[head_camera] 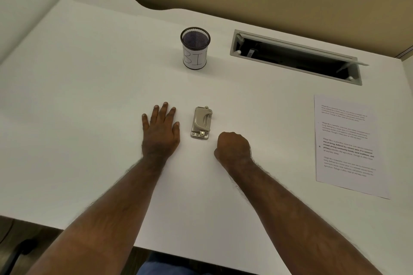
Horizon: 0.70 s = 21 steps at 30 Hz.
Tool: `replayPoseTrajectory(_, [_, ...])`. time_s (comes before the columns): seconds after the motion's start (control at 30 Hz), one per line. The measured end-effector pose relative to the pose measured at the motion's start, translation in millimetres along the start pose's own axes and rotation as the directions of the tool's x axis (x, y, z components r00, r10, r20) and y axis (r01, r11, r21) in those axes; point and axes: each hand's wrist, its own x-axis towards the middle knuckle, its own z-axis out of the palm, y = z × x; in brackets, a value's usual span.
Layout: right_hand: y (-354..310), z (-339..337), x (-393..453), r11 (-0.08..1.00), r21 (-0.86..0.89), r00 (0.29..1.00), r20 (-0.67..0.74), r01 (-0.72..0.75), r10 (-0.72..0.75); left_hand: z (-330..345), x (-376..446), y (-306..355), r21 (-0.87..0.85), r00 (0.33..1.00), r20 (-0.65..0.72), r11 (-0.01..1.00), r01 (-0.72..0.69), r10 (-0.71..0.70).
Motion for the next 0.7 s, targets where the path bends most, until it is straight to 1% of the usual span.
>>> replayPoseTrajectory(0.07, [4, 2, 0, 1.0, 0.028, 1.0, 0.002, 0.01, -0.01, 0, 0, 0, 0.003, 1.0, 0.001, 1.0, -0.001, 0.001])
replayPoseTrajectory(0.13, [9, 4, 2, 0.996, 0.086, 1.0, 0.029, -0.009, 0.007, 0, 0, 0, 0.0, 1.0, 0.008, 1.0, 0.003, -0.003])
replayPoseTrajectory(0.23, [26, 4, 4, 0.965, 0.241, 0.994, 0.056, -0.101, 0.09, 1, 1, -1, -0.003, 1.0, 0.013, 1.0, 0.007, -0.007])
replayPoseTrajectory(0.3, [44, -1, 4, 0.884, 0.434, 0.985, 0.086, -0.172, 0.15, 1, 2, -1, 0.001, 1.0, 0.011, 1.0, 0.003, -0.003])
replayPoseTrajectory(0.37, [62, -10, 4, 0.743, 0.64, 0.98, 0.094, -0.195, 0.177, 2, 2, -2, -0.002, 1.0, 0.011, 1.0, 0.005, -0.005])
replayPoseTrajectory(0.47, [81, -29, 5, 0.573, 0.802, 0.978, 0.065, -0.17, 0.198, 2, 2, -2, -0.006, 1.0, 0.006, 1.0, 0.001, -0.001])
replayPoseTrajectory(0.53, [85, -44, 11, 0.497, 0.857, 0.978, 0.035, -0.135, 0.205, 2, 1, -2, -0.005, 1.0, -0.001, 1.0, -0.001, 0.001])
replayPoseTrajectory(0.6, [84, -63, 21, 0.473, 0.876, 0.979, -0.004, -0.096, 0.205, 2, 1, -1, -0.008, 1.0, -0.004, 1.0, -0.002, 0.002])
replayPoseTrajectory(0.7, [73, -94, 46, 0.491, 0.871, 0.981, -0.085, -0.011, 0.173, 2, 1, -1, 0.002, 1.0, -0.01, 1.0, 0.0, 0.0])
